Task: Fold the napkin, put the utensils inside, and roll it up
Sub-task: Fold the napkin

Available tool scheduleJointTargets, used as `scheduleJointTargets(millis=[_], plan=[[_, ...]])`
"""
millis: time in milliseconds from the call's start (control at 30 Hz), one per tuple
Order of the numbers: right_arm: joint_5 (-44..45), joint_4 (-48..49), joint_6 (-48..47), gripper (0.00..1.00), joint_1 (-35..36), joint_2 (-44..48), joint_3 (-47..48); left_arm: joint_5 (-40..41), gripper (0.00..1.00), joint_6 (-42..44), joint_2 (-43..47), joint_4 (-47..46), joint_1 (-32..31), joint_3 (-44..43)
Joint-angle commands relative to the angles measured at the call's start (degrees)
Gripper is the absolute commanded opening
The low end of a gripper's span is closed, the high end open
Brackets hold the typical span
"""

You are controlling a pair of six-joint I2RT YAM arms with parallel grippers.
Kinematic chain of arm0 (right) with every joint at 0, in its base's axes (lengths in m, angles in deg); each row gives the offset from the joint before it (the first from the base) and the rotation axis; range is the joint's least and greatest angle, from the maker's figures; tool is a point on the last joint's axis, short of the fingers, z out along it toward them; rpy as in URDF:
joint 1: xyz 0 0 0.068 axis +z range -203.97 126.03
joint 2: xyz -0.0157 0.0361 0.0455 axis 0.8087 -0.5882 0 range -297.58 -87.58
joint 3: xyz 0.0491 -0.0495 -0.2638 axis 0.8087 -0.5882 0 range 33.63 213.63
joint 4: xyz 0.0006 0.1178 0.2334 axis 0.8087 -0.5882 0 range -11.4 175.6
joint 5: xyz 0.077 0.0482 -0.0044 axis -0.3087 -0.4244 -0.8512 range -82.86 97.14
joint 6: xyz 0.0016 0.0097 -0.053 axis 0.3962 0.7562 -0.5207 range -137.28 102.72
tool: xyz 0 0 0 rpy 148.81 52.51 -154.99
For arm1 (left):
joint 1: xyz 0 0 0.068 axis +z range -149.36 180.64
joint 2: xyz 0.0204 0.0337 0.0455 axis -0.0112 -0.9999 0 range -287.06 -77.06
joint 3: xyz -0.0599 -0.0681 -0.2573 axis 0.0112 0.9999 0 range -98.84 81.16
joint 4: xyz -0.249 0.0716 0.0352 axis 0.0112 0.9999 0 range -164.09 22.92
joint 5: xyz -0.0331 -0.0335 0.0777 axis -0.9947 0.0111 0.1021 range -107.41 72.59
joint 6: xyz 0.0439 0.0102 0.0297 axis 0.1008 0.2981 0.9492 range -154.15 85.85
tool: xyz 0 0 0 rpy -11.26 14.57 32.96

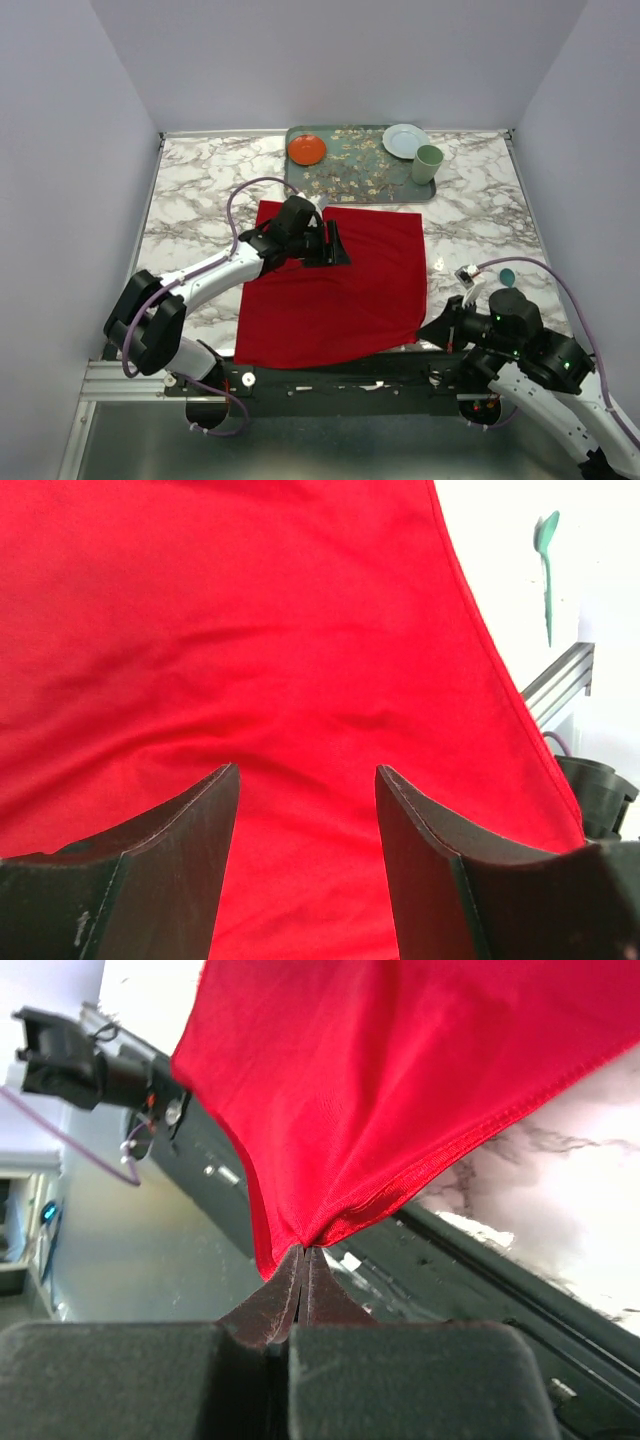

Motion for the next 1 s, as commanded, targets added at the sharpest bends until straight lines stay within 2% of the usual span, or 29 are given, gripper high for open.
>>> scheduleJointTargets(millis=[0,200,433,567,633,733,800,833,900,933,967], plan=[[-4.5,-4.59,-0.37,0.01,0.3,2.56,-0.19,2.53,0.65,-0.97,3.68,0.66,-0.46,1.22],[-0.73,-8.12,0.87,0.01,0.3,4.68,2.45,3.06,0.66,-0.71,3.33,1.45,-1.08,1.05],[-1.16,-3.03,-1.23,0.01,0.3,-3.39,3.59,5.25,0.66,0.34,4.29,3.56,-1.43,1.49],[-2.65,2.85,-4.22,0.01,0.39,-15.16,6.93,12.53,0.66,2.54,9.11,9.44,-0.91,-0.79],[-3.7,8.65,-6.5,0.01,0.3,-23.95,8.94,17.11,0.66,2.11,11.84,10.59,0.23,-0.71],[-5.28,15.95,-10.1,0.01,0.3,-37.65,12.63,19.93,0.66,1.84,17.12,12.61,5.23,-0.27],[-4.77,19.63,-11.08,0.01,0.3,-45.39,18.08,19.94,0.66,2.63,20.55,14.19,9.79,-0.53],[-5.2,20.35,-12.3,0.01,0.39,-53.08,20.53,20.02,0.67,3.15,21.6,14.63,11.39,-0.71],[-5.11,20.88,-12.84,0.01,0.3,-60.15,29.32,20.55,0.67,4.38,23.89,16.74,14.81,-2.11],[-5.99,20.8,-13.8,0.01,0.3,-67.58,32.31,21.42,0.67,5.87,24.24,17.71,15.53,-2.9],[-6.95,20.88,-14.33,0.01,0.39,-70.79,35.64,23.17,0.68,6.4,25.29,18.59,16.05,-4.21]])
